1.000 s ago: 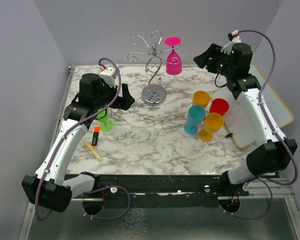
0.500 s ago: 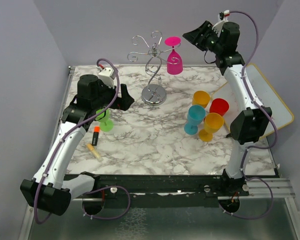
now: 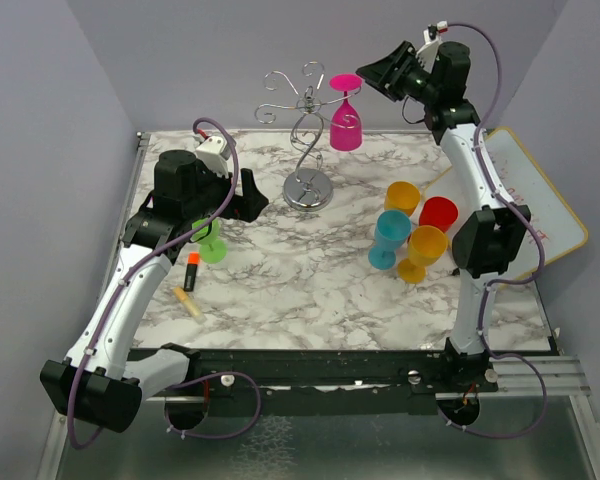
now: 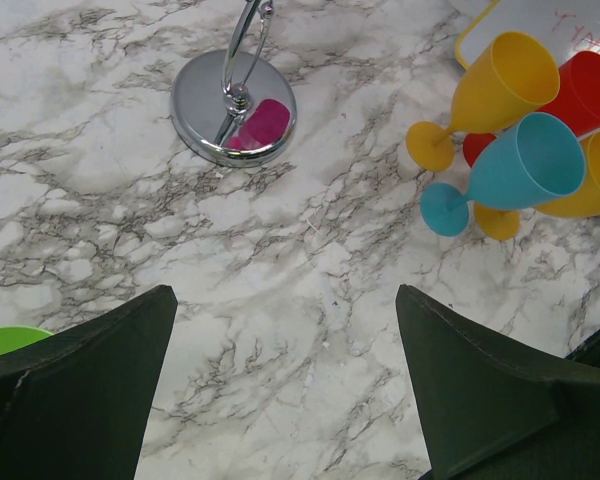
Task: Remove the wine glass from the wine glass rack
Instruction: Pick up the wine glass from the wine rack.
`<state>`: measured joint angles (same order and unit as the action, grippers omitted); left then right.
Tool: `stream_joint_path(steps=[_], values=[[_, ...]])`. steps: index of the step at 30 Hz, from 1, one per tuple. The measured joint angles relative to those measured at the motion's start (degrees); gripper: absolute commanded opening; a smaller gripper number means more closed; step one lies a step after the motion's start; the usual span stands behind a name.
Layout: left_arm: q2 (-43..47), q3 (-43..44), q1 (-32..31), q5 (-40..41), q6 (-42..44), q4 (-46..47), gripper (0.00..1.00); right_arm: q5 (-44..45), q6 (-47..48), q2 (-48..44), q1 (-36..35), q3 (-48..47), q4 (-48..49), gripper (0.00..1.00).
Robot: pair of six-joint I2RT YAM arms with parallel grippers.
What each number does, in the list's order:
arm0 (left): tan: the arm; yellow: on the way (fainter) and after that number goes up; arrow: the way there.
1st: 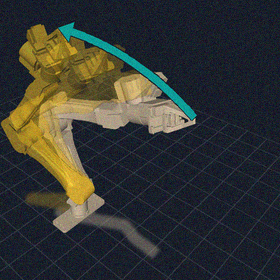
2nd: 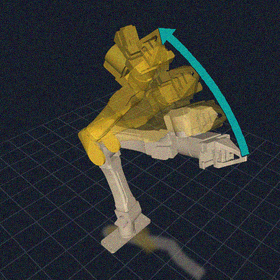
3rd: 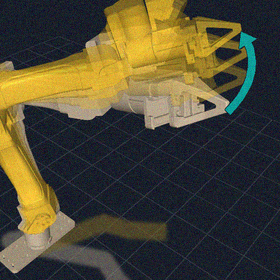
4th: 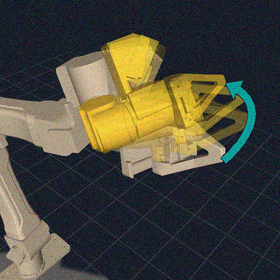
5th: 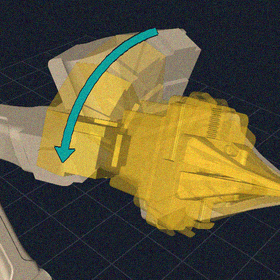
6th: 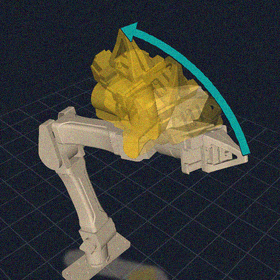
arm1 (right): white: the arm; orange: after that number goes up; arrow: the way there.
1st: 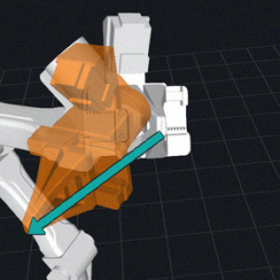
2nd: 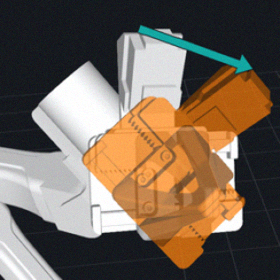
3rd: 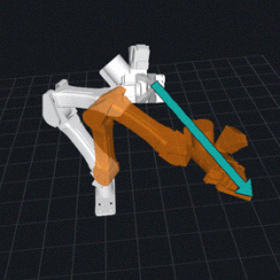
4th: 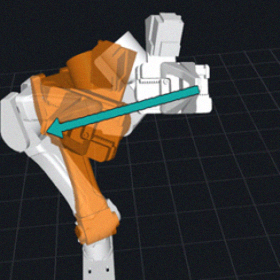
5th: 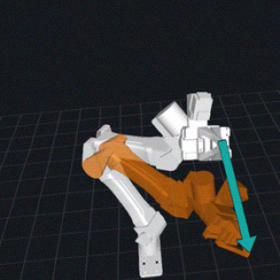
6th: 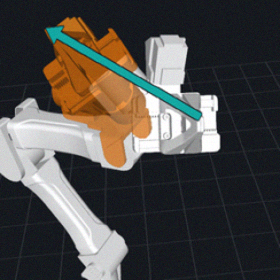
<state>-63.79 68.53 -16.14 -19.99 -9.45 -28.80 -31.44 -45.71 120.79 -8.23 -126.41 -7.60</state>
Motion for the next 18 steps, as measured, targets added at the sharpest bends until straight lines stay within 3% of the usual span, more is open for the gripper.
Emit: stream_joint_path(steps=[10, 18], values=[[0.0, 0.0, 0.0, 0.0, -0.4, 0.0, 0.92, -2.4, -1.2, 2.3, 0.0, -2.0, -0.7, 0.52], [0.0, 0.0, 0.0, 0.0, -0.6, 0.0, 0.92, -3.8, -1.2, 3.1, 0.0, -2.4, -1.6, 0.39]])
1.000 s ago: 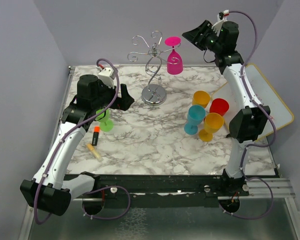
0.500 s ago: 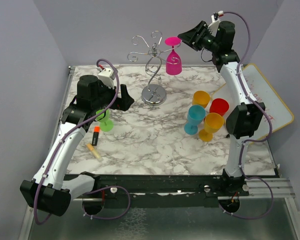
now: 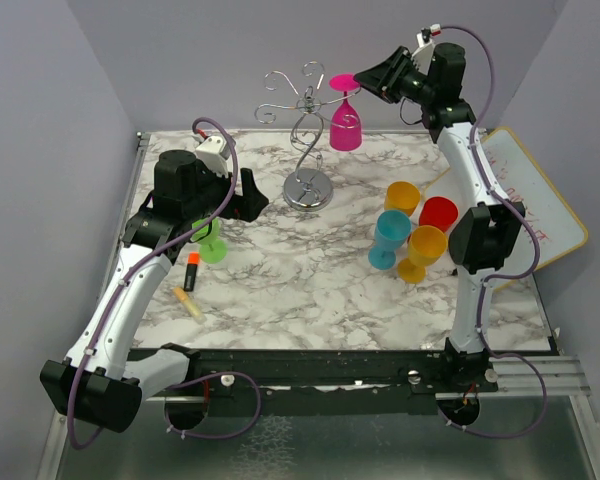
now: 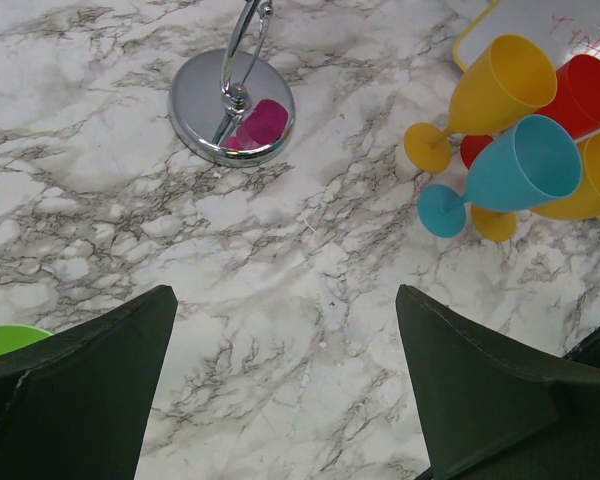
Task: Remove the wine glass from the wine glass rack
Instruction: Pick up the wine glass from the wine rack.
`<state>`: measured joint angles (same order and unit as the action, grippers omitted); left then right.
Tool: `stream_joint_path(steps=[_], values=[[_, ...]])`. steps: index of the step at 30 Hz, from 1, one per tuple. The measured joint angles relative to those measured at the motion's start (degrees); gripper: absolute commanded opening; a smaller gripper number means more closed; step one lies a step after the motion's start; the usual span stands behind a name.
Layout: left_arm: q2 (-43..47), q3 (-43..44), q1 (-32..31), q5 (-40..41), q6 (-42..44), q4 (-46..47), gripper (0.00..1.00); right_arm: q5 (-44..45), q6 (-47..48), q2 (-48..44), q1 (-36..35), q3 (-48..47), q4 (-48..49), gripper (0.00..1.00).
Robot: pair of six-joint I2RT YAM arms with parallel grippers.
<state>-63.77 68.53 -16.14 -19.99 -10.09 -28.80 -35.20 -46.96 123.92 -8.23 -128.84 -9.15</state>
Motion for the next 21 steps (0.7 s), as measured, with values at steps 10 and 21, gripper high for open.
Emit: stream_joint_path(steps=[10, 21], values=[[0.0, 0.0, 0.0, 0.0, -0.1, 0.0, 0.92, -0.3, -0.3, 0.4, 0.0, -0.6, 0.1, 0.29], [0.0, 0.0, 0.0, -0.1, -0.2, 0.0, 0.92, -0.3, -1.0, 2.0, 0.0, -3.0, 0.0, 0.19]])
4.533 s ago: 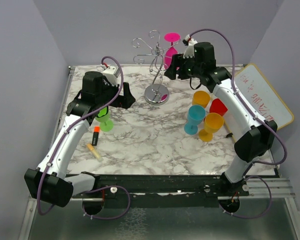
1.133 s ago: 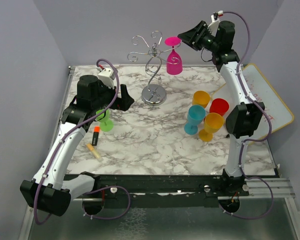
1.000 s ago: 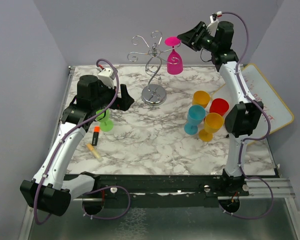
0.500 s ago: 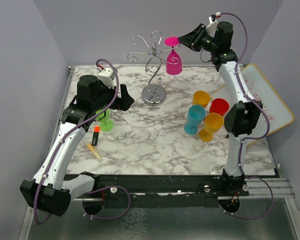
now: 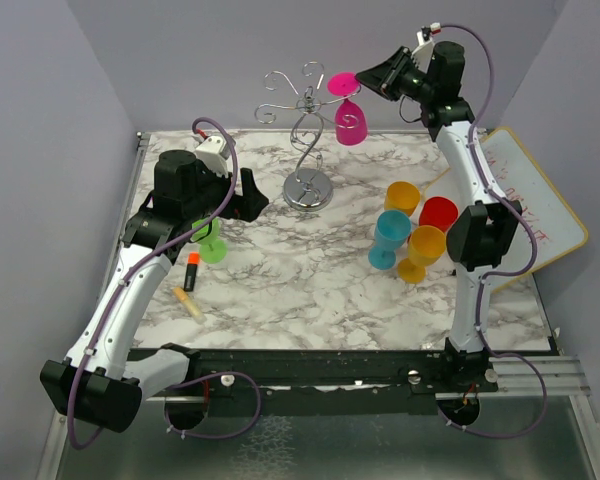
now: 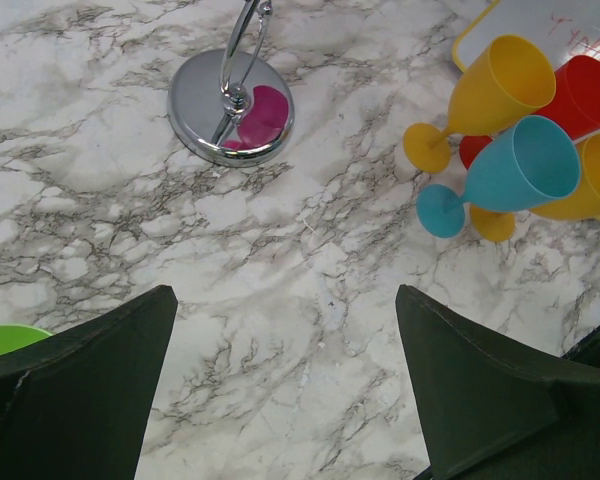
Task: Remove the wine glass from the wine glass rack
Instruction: Pick up the wine glass from the wine rack.
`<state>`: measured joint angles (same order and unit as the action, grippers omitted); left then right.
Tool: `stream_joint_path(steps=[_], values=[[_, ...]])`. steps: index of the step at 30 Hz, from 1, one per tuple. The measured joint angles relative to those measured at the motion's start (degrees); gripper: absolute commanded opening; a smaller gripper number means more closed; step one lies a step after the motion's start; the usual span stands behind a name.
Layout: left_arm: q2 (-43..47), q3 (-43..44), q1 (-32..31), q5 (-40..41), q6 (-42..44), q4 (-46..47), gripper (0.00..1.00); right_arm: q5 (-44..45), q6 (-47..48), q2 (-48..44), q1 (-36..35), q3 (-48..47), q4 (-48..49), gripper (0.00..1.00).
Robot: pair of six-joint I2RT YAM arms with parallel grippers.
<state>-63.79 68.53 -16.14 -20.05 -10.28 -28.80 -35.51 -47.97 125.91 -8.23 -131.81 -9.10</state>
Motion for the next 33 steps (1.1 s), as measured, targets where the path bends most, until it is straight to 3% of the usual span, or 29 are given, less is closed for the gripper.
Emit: stream_joint_path(steps=[4, 13, 33], values=[[0.0, 0.0, 0.0, 0.0, 0.0, 0.0, 0.92, 0.0, 0.0, 0.8, 0.0, -0.8, 0.0, 0.09], [0.0, -0.1, 0.0, 0.0, 0.0, 0.0, 0.92, 0.2, -0.9, 0.1, 0.0, 0.3, 0.6, 0.01], [0.0, -0.9, 0.0, 0.0, 0.0, 0.0, 0.92, 7.8, -6.2, -12.7, 0.0, 14.4, 3.5, 0.0]])
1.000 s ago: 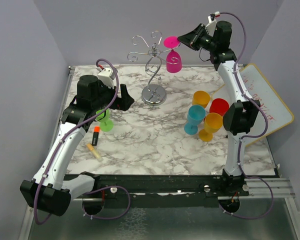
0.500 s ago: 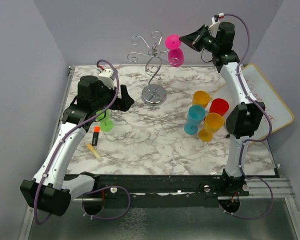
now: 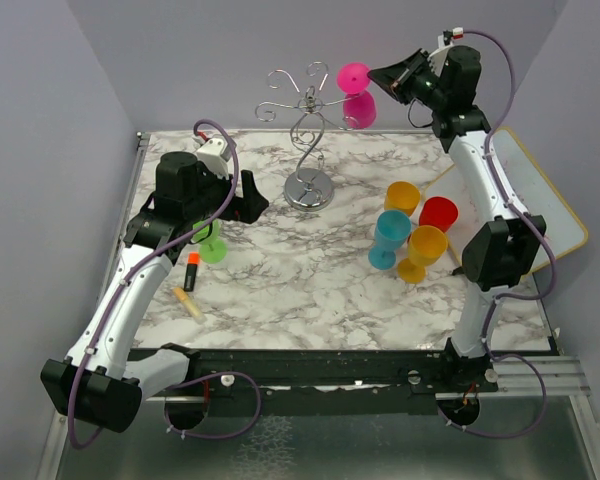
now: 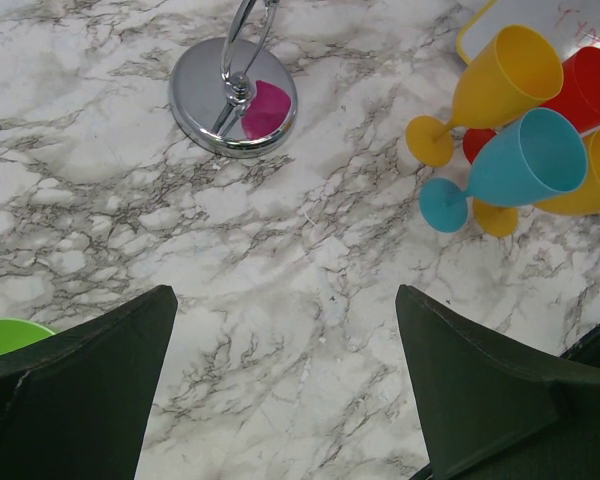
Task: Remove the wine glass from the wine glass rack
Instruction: Pick up the wine glass from the wine rack.
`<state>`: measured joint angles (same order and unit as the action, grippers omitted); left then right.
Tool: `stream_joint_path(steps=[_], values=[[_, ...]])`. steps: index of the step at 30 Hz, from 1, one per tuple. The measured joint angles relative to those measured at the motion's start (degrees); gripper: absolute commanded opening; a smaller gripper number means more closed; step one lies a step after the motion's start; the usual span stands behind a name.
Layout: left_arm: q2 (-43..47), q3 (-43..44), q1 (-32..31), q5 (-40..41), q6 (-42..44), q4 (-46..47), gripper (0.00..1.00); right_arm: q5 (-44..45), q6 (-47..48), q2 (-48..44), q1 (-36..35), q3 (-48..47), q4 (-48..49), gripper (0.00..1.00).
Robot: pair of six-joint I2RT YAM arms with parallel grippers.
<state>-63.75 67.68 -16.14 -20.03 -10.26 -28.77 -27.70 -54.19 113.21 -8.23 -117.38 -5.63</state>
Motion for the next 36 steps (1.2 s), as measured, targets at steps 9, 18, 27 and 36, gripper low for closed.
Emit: stream_joint_path(steps=[9, 18, 27, 36], values=[[0.2, -0.2, 0.0, 0.0, 0.1, 0.0, 0.92, 2.1, -0.3, -1.5, 0.0, 4.1, 0.0, 0.01], [0.2, -0.2, 0.0, 0.0, 0.2, 0.0, 0.92, -2.9, -1.1, -1.5, 0.0, 4.0, 0.2, 0.01], [0.2, -0.3, 0.0, 0.0, 0.0, 0.0, 0.92, -8.1, -1.4, 2.7, -0.8, -5.6, -0.8, 0.01], [0.7, -0.7, 0.0, 0.0, 0.0, 0.0, 0.92, -8.7, -1.9, 8.1, -1.3, -9.4, -1.3, 0.01]])
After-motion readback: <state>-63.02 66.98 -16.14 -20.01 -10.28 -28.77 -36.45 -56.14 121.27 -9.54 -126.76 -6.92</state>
